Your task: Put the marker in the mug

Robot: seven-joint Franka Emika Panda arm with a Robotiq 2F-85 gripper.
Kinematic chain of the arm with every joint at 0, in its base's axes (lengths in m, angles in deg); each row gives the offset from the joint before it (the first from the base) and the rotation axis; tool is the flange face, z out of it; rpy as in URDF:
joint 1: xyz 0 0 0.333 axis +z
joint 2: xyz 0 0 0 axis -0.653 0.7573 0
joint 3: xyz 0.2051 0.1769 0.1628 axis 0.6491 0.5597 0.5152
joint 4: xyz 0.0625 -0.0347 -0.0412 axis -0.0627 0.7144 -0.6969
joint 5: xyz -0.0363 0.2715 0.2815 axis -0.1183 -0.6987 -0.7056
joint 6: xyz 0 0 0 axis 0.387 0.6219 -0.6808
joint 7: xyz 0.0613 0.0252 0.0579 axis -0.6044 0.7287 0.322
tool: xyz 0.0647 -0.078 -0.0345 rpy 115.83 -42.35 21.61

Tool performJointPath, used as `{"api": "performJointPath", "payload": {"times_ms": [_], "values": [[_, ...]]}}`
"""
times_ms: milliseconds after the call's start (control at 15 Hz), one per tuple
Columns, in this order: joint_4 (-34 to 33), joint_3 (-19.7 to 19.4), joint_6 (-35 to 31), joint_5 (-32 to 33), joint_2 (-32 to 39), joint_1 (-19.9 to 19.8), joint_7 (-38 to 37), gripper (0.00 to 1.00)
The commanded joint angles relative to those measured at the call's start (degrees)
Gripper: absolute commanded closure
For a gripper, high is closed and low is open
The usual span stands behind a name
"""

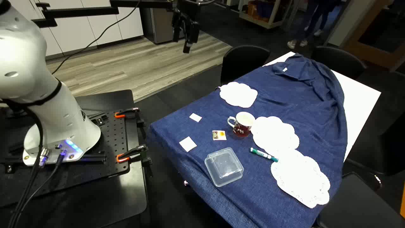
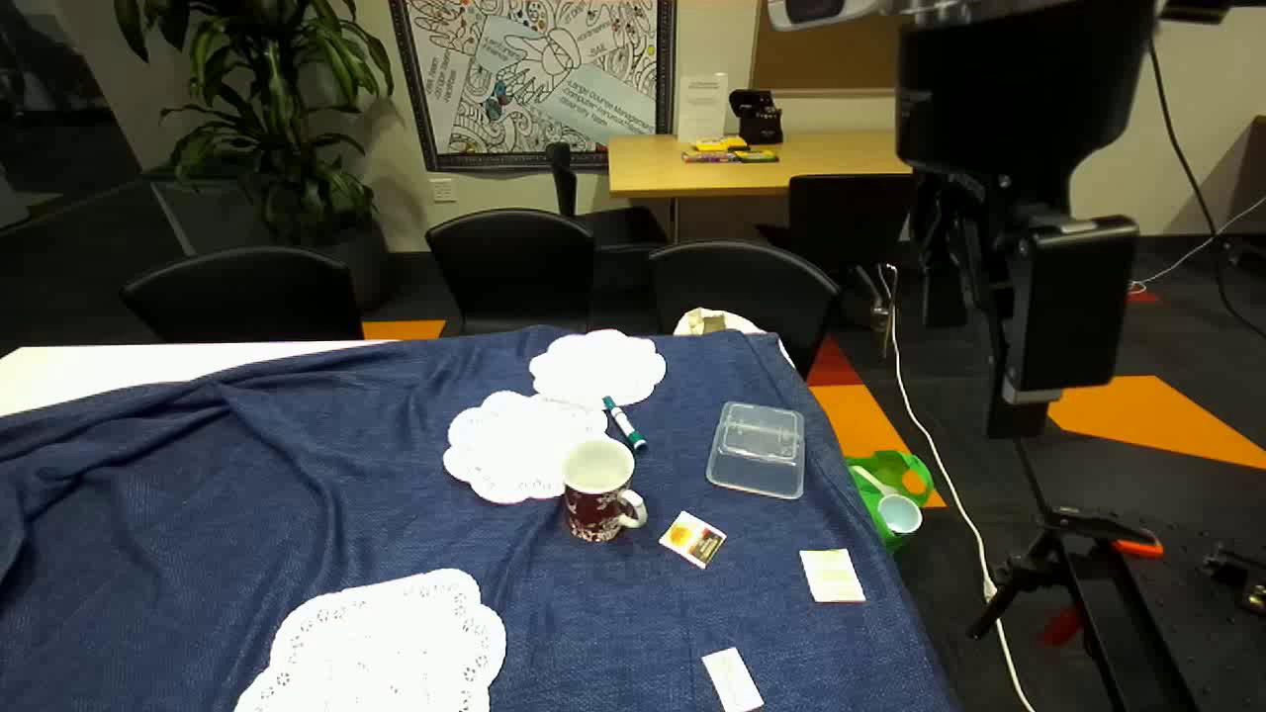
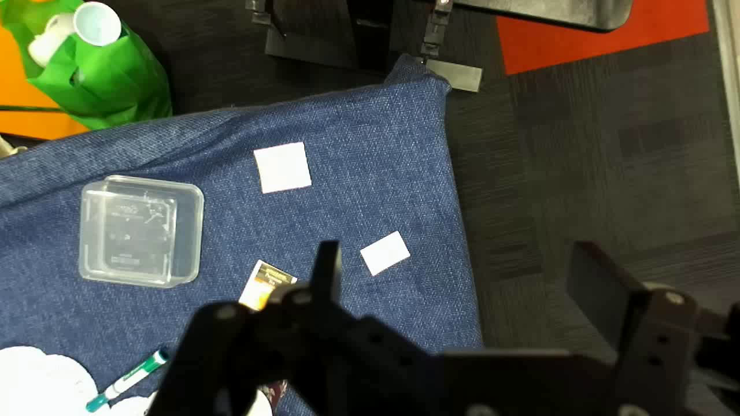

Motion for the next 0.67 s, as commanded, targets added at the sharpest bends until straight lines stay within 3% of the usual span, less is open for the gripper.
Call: {"api": "performJointPath", "payload": {"times_ms": [0, 333, 600], "values": [[-0.08, 0.42, 0.10, -0.07, 0.01, -0.43, 0.05, 0.00], [-0.08, 0.42, 0.09, -0.07, 0.02, -0.43, 0.05, 0.00], [-0.46, 0.08, -7.34, -1.22, 0.43, -1.20, -4.00, 0.00]]}}
